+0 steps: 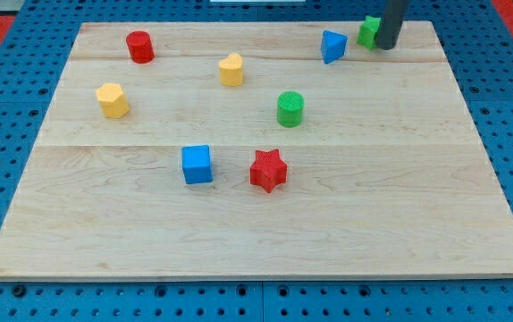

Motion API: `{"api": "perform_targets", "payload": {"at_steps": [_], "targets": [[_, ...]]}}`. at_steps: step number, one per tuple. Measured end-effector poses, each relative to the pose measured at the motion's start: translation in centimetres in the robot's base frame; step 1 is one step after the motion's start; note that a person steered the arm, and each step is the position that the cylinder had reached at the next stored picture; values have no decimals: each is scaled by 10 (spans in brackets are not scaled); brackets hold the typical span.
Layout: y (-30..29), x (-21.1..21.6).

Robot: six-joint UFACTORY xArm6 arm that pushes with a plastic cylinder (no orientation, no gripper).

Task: Move your arm to the blue triangle

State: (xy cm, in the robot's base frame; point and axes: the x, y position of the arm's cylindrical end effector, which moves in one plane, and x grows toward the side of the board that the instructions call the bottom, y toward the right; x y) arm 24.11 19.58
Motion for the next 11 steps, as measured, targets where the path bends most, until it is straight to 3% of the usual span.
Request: {"api": "perform_targets", "payload": {"at_steps": [2, 3, 4, 7, 9, 11], "targets": [[15, 56], [-39, 74], [-103, 69], [-173, -18], [-94, -34], [-99, -5]]}}
